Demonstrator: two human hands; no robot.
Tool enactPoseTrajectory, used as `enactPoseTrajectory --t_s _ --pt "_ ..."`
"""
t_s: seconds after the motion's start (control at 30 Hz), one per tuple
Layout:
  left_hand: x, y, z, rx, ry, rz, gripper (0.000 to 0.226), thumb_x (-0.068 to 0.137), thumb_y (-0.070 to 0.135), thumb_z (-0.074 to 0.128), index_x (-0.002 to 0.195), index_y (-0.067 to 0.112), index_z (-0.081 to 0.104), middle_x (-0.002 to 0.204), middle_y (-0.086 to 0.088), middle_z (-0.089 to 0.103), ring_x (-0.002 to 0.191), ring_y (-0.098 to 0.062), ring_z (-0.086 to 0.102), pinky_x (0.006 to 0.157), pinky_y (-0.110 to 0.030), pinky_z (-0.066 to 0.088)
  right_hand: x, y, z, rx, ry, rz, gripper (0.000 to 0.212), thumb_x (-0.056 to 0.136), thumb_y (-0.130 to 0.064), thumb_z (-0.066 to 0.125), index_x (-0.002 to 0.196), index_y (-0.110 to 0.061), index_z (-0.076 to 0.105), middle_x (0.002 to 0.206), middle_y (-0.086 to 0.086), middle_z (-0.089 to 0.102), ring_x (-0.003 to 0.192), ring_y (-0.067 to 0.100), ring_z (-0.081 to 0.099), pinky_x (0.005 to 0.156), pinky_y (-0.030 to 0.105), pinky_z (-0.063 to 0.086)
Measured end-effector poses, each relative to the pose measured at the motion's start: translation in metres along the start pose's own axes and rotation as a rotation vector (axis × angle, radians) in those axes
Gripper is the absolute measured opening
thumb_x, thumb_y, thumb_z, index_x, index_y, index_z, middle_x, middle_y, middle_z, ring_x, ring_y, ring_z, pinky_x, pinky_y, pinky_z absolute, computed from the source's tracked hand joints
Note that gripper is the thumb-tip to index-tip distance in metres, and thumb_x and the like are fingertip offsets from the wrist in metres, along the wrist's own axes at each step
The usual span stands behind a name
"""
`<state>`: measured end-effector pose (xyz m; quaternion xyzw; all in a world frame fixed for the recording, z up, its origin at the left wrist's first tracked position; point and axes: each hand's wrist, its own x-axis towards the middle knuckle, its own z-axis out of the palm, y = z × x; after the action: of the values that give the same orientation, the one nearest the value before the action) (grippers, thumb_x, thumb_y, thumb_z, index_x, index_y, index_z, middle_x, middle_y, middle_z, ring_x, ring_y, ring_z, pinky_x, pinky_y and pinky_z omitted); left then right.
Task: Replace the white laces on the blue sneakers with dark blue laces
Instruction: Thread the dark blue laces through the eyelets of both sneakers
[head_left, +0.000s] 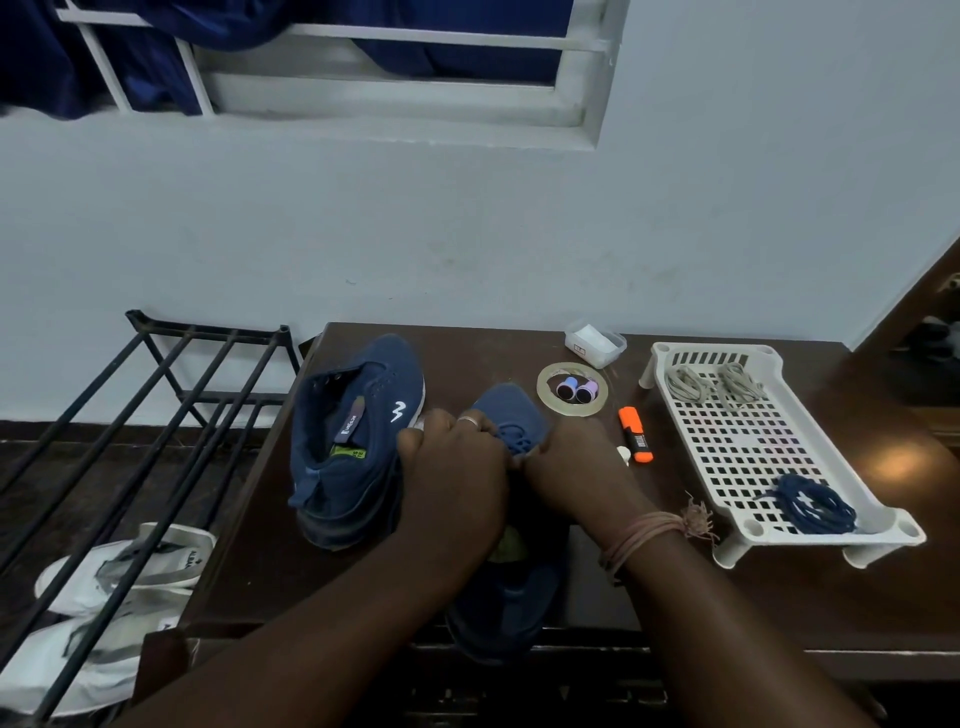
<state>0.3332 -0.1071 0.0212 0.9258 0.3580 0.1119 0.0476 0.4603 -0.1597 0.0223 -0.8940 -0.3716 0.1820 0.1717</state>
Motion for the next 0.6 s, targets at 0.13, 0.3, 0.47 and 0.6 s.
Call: enactPoseTrajectory --t_s 0.13,0.3,0.47,0.6 --pt "0.002 -0.001 0.006 0.024 0.067 -0.055 0.015 0.084 0.037 0.061 0.079 0.031 0.073 0.107 0.015 0.06 0.1 -0.017 0.046 0.07 -0.035 0.006 0.002 0.003 -0.001 0.065 -0.03 0.043 0.024 0.09 -0.027 0.064 0.101 -0.005 0.062 0.104 0.013 0.064 0.092 0.022 0.062 0.064 0.024 0.045" --pt "0.006 -0.001 0.022 -0.088 0.062 -0.154 0.016 0.089 0.039 0.057 0.085 0.033 0.071 0.11 0.02 0.051 0.111 -0.014 0.039 0.077 -0.036 0.014 0.005 0.004 -0.002 0.16 -0.081 0.103 0.02 0.09 -0.02 0.059 0.098 -0.002 0.063 0.102 0.017 0.063 0.078 0.02 0.056 0.052 0.023 0.036" --pt "0.011 0.0 0.033 -0.219 -0.082 -0.101 0.025 0.088 0.037 0.046 0.08 0.028 0.067 0.09 0.011 0.059 0.1 -0.015 0.053 0.088 -0.036 0.03 0.005 0.007 -0.005 0.213 -0.092 0.121 0.015 0.091 -0.014 0.059 0.096 -0.001 0.063 0.088 0.011 0.061 0.069 0.017 0.055 0.052 0.024 0.042" --pt "0.011 -0.003 0.025 -0.232 -0.135 -0.077 0.018 0.074 0.035 0.046 0.063 0.025 0.058 0.078 0.008 0.055 0.092 -0.017 0.055 0.087 -0.04 0.04 0.004 0.008 -0.004 0.217 -0.086 0.108 0.016 0.089 -0.014 0.059 0.092 0.001 0.065 0.085 0.012 0.061 0.065 0.017 0.054 0.049 0.024 0.039"
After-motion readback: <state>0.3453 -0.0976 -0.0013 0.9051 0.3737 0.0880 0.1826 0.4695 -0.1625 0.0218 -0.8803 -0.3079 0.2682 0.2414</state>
